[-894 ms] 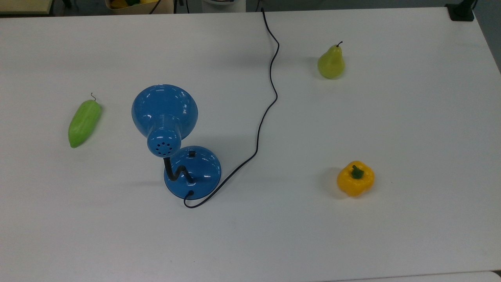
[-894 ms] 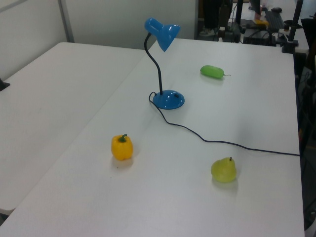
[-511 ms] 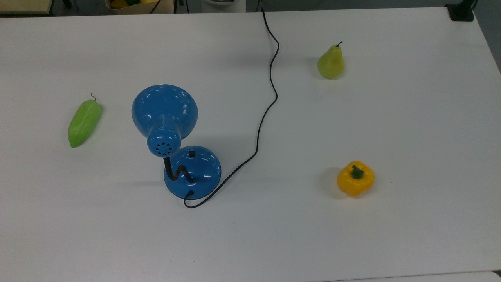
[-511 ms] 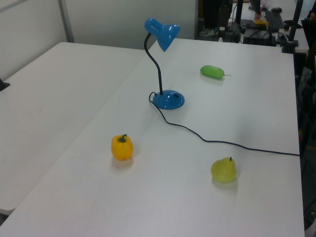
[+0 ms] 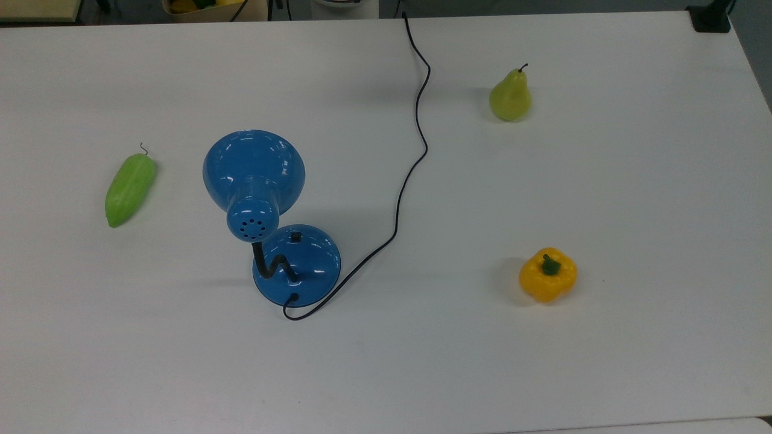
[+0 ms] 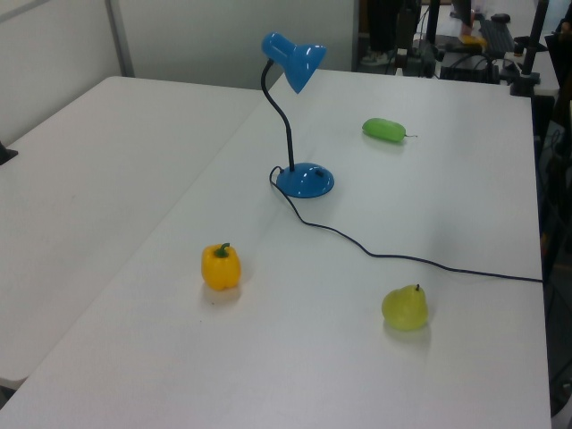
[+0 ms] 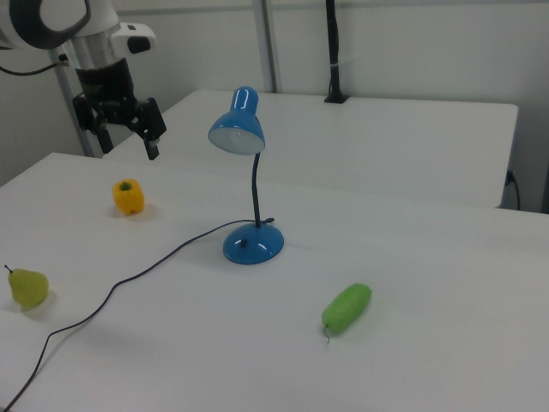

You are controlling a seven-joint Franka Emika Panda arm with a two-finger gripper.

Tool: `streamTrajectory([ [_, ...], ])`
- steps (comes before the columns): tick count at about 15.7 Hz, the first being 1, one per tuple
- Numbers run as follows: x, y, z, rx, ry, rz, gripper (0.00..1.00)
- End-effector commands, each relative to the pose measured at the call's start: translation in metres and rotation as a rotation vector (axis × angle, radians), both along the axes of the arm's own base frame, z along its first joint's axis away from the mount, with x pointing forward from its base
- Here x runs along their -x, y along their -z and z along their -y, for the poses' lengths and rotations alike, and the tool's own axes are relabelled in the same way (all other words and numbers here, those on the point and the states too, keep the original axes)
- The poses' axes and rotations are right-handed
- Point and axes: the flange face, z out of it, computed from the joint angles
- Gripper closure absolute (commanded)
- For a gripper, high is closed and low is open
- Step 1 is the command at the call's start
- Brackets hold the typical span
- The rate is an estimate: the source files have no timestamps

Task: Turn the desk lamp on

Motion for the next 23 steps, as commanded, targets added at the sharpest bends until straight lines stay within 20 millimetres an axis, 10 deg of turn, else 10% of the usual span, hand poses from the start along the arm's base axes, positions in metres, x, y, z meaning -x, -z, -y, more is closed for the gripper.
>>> streamTrajectory([
  [1,0.0015,0.0,0.0007,-0.003,-0.02,0.017,0.0],
  [4,0.0017,-0.0005,0.0007,-0.002,-0.033,0.016,0.14],
  [13,0.0013,-0.0009,0.0007,-0.002,-0.036,0.021,0.97],
  [23,0.001,0.0077,-0.0015,-0.016,-0.028,0.004,1.0],
])
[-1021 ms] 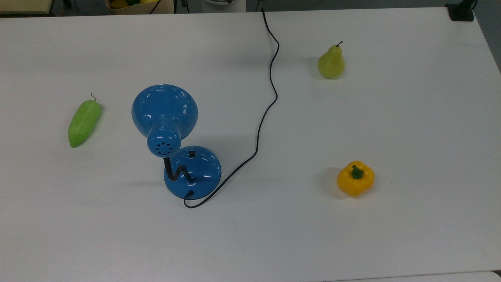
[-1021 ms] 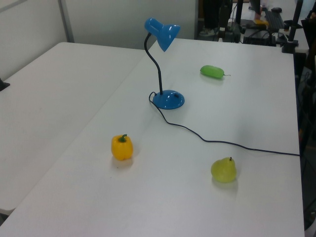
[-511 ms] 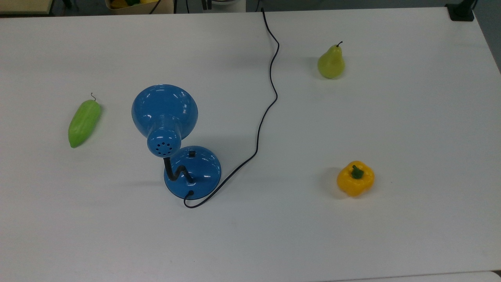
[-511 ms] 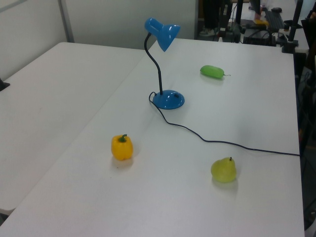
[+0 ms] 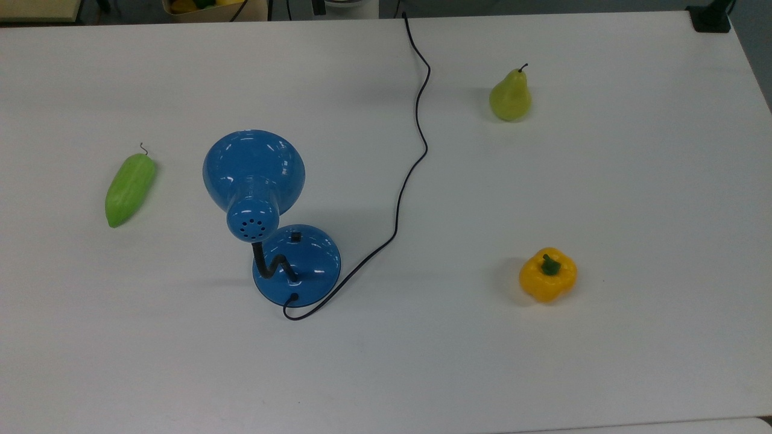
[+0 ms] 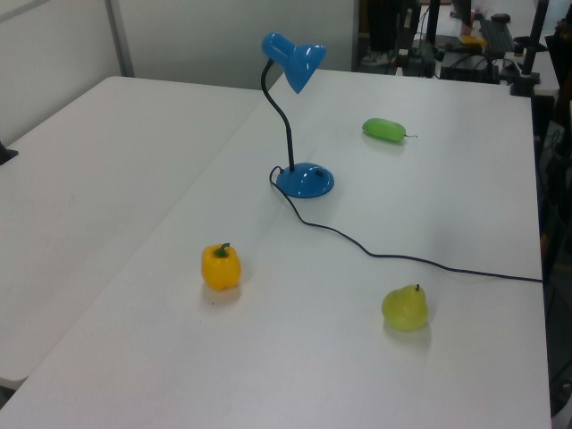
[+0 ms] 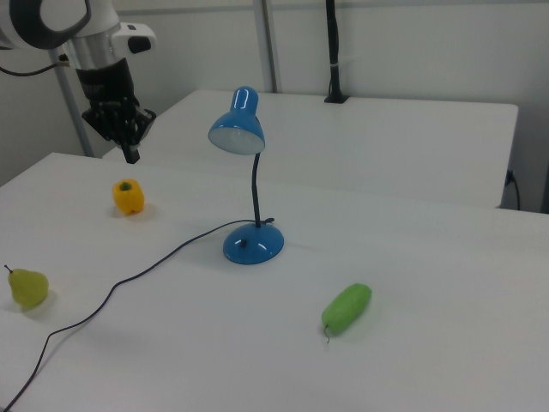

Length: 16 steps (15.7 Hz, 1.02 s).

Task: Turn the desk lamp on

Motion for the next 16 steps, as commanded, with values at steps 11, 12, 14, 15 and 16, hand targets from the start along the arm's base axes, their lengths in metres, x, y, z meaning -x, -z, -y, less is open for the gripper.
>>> streamTrajectory([
  [11,-0.016,0.113,0.0,0.009,-0.006,-0.038,1.0],
  [12,-0.022,0.125,0.001,0.021,-0.009,-0.03,1.0],
  [14,-0.033,0.15,0.006,0.045,-0.01,-0.008,1.0],
  [15,-0.039,0.16,0.008,0.049,-0.01,0.008,1.0],
  [16,-0.044,0.169,0.008,0.05,-0.011,0.02,1.0],
])
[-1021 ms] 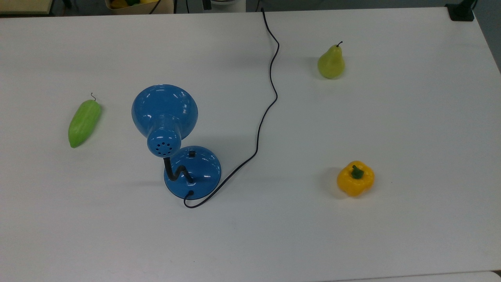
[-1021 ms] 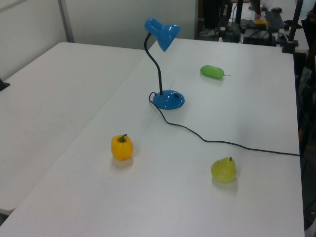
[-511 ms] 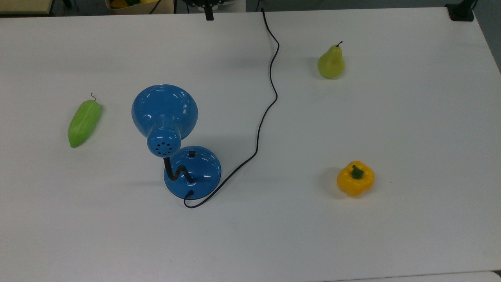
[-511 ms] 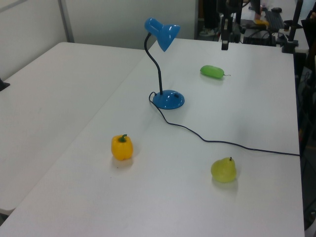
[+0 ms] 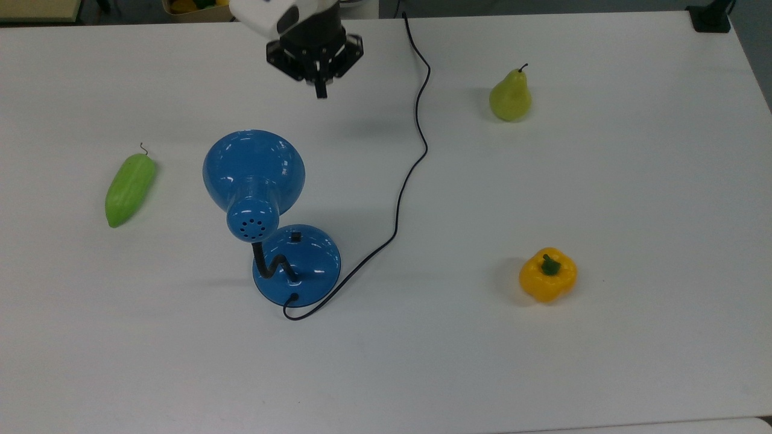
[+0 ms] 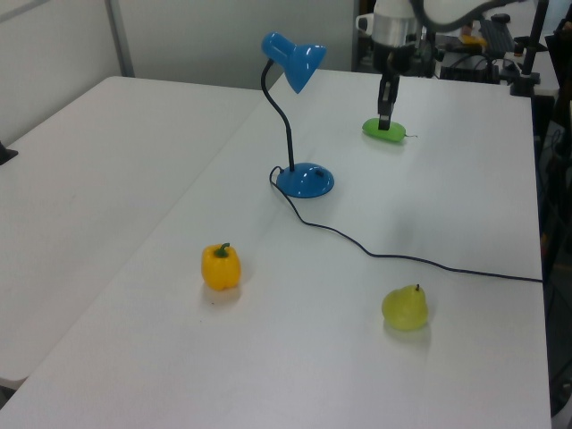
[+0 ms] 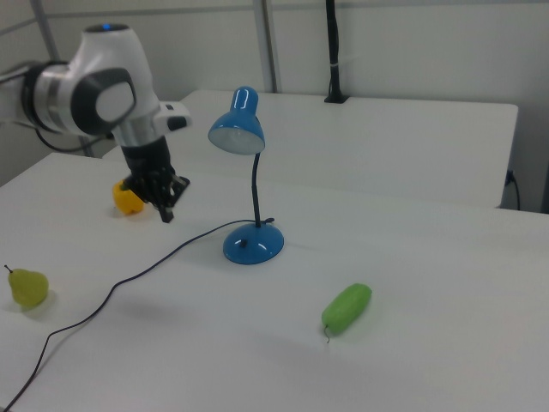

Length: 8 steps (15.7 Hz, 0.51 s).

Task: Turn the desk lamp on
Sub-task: 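Move the gripper down toward the switch on the blue lamp base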

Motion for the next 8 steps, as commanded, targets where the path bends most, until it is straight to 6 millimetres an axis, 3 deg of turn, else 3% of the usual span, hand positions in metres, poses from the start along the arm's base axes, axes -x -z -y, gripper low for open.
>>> streamTrajectory([
  [1,-0.016,0.036,0.005,0.017,-0.012,0.044,1.0],
  [8,-0.052,0.081,0.013,0.009,-0.002,0.192,1.0],
])
